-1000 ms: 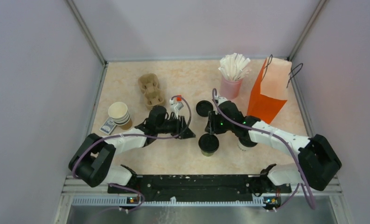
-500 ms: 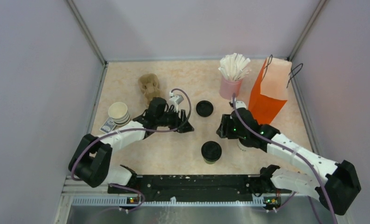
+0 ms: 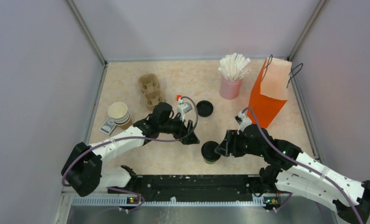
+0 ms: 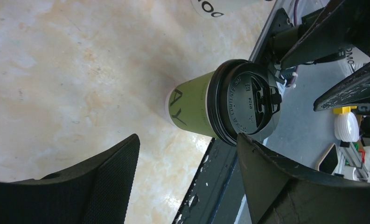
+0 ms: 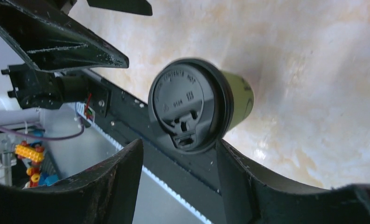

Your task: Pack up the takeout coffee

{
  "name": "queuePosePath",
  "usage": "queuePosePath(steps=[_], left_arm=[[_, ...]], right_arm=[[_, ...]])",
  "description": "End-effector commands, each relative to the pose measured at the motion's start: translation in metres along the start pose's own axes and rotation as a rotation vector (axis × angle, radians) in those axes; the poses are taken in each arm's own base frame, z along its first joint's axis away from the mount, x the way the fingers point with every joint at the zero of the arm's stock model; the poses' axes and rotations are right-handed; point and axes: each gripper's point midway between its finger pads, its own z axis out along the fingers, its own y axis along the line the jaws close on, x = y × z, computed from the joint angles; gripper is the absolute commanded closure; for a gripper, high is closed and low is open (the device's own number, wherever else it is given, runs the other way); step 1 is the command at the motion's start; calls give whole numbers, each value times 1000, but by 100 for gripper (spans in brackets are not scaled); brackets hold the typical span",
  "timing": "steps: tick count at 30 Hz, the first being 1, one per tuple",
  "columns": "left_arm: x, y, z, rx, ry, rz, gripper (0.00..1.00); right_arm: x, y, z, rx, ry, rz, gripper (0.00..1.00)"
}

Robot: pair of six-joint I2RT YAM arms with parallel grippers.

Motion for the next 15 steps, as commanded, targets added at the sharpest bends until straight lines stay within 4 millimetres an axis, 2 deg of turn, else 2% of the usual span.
queuePosePath(steps=[1,3,7,10,15], left_arm=[[2,-10,12,33,16,43,18],[2,-13,17,47,10,41,18],[2,-17,24,60,5,37,17],[3,-16,28,46,12,34,18],[8,-9,32,18,19,11,19]], right_arm=[[22,-1,-17,-15,62,79,42],[30,-7,-16,-9,79,100,41],[43,6,-4,-139,98,182,40],[42,0,2,-129,66,225,35],[39,-4,15,-126,27,259,34]])
